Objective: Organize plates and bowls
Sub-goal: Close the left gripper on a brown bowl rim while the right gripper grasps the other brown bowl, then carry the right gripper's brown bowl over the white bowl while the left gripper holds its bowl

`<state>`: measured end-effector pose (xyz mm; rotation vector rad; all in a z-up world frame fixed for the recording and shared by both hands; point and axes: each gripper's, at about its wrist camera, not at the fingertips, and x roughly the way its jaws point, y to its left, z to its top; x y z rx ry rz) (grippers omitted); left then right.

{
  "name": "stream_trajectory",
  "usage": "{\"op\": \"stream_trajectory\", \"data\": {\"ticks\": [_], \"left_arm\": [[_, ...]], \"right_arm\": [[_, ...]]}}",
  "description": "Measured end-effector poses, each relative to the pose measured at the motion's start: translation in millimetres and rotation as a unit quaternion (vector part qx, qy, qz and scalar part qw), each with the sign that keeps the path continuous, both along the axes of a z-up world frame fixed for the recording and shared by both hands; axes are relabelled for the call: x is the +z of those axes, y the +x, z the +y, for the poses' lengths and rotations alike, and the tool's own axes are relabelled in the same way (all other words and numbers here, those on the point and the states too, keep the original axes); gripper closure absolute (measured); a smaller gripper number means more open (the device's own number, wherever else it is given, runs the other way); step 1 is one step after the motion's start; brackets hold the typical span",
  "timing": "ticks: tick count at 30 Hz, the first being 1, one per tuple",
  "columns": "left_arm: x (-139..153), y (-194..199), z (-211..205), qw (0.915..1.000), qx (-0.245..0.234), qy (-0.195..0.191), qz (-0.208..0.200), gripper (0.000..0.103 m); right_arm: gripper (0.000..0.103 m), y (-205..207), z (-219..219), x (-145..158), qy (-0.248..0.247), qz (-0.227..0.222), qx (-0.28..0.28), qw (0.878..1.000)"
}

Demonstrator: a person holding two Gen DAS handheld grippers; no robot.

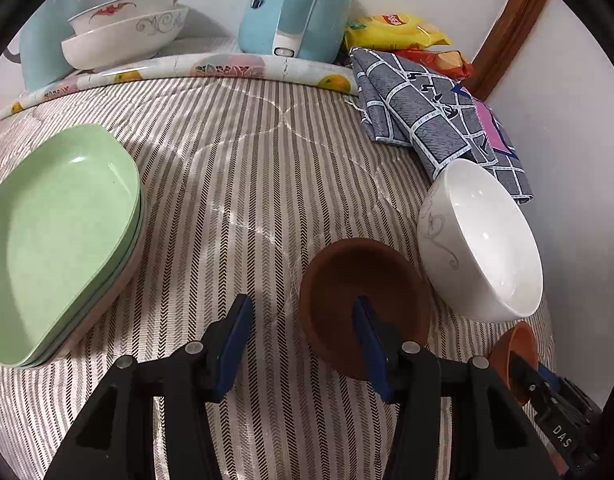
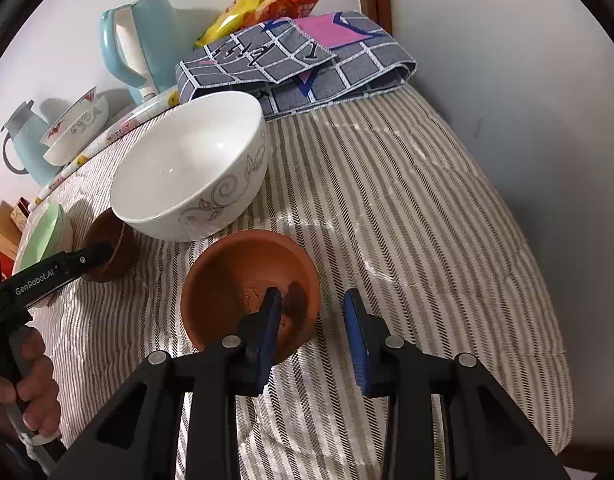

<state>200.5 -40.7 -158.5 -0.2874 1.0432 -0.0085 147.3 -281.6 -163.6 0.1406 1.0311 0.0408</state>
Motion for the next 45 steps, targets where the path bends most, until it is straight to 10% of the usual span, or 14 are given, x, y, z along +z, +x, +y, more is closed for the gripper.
{"op": "stream_trajectory", "data": {"ticks": [12, 16, 25, 45], "left_arm": [[-1.5, -0.7, -1.7, 0.9996, -0.013, 0.015, -0.020, 0.055], [-1.5, 0.9, -0.3, 0.9997, -0.021, -0.002, -0.013, 0.078], [2.2, -2.7, -1.3, 0.9992, -0.028, -0.025, -0.015, 0.094], [43.2, -37.0, 17.1, 0.9987, -0.021, -0.020, -0.042, 0.095]], "right_arm": [[0.070, -4.0, -0.6, -4.1, 0.001, -0.024, -0.015, 1.000], [0.075, -3.0, 3.2, -2.1, -0.012, -0.018, -0.006, 1.000], [0.092, -6.0, 12.0, 4.4, -0.032, -0.020, 0.001, 0.999], [0.095, -28.4, 19.6, 47.7, -0.034, -0.072, -0.013, 0.997]]}}
